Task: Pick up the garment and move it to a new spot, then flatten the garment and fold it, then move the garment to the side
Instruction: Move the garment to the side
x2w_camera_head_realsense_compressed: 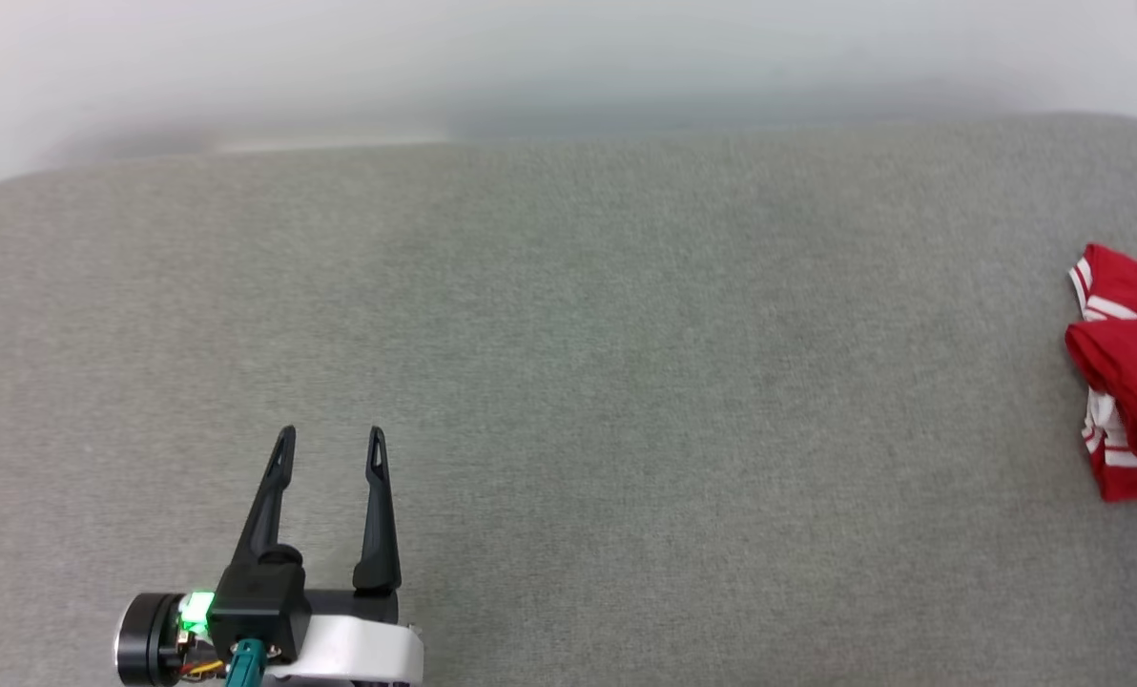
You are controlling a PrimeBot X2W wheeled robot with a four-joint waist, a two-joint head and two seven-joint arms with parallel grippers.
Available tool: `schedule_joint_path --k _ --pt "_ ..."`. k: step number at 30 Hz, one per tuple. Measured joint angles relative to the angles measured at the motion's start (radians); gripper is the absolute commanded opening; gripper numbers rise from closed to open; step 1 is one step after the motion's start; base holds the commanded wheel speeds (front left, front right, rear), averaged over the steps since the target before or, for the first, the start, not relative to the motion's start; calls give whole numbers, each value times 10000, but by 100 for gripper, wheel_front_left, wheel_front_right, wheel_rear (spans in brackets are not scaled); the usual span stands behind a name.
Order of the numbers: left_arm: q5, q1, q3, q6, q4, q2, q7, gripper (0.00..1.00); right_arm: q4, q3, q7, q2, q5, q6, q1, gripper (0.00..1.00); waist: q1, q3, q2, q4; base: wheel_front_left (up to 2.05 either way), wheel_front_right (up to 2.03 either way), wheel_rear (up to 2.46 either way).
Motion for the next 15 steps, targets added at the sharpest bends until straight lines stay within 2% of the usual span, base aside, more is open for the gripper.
schedule_joint_path --k 2,3,11,15 --pt "2 182 -12 -2 67 -13 0 100 -380 192 -470 709 -75 0 673 100 -1 -351 0 186 0 0 0" --pt "2 182 -12 -2 67 -13 0 100 -380 192 -470 709 -75 0 673 100 -1 -351 0 186 0 0 0" --pt "8 443 8 -56 360 -19 0 100 -546 518 -970 2215 -186 0 2561 100 -1 -1069 0 635 0 0 0" --pt "-2 595 -10 -127 502 -31 0 100 -426 575 -1070 2598 -115 0 3391 100 -1 -1361 0 817 0 0 0"
